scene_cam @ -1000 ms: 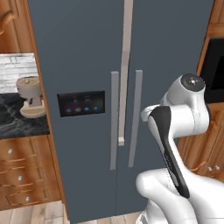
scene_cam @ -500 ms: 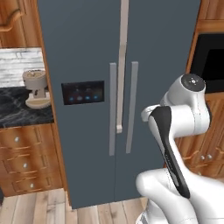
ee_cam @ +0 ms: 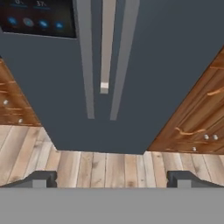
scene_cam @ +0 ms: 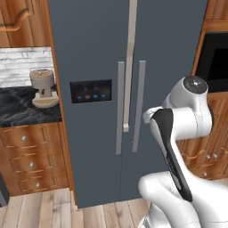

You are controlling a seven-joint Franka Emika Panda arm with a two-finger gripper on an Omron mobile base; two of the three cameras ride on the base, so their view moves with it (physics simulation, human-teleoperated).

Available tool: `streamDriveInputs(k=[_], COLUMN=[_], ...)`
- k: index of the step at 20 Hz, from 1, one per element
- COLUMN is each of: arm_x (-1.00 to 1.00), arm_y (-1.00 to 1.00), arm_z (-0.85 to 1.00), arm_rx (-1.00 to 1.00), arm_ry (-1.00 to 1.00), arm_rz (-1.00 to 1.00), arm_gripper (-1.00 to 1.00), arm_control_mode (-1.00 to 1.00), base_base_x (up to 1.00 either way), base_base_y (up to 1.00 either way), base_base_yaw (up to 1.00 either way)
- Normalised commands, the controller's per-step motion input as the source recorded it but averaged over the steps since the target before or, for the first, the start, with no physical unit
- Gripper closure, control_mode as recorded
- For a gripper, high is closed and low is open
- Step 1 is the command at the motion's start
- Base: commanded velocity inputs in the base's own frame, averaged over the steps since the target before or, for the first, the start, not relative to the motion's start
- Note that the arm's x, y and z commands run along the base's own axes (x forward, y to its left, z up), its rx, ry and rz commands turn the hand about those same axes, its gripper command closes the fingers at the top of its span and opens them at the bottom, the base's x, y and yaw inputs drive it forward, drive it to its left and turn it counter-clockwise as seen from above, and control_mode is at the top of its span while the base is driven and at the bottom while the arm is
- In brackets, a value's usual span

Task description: Take the donut and cupcake from the fridge and place them on the empty tray on the dining counter.

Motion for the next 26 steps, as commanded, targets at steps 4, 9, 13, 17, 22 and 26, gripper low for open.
streamDriveInputs(k=[4,9,13,17,22,26], arm_x=[0.68,0.83,0.82,0.73,0.84,0.71], arm_y=[-0.22,-0.32,-0.22,-0.10,-0.07,0.00], arm_z=[0.00,0.00,0.00,0.00,0.00,0.00], arm_rx=[0.03,0.05,0.04,0.01,0.04,0.00], arm_ry=[-0.03,-0.08,-0.12,-0.24,-0.15,-0.08], arm_rz=[0.00,0.00,0.00,0.00,0.00,0.00], arm_gripper=[-1.00,-1.00,-1.00,-1.00,-1.00,-1.00], arm_control_mode=[-1.00,-1.00,-1.00,-1.00,-1.00,-1.00], base_base_x=[0.00,0.00,0.00,0.00,0.00,0.00], base_base_y=[0.00,0.00,0.00,0.00,0.00,0.00], base_base_yaw=[0.00,0.00,0.00,0.00,0.00,0.00])
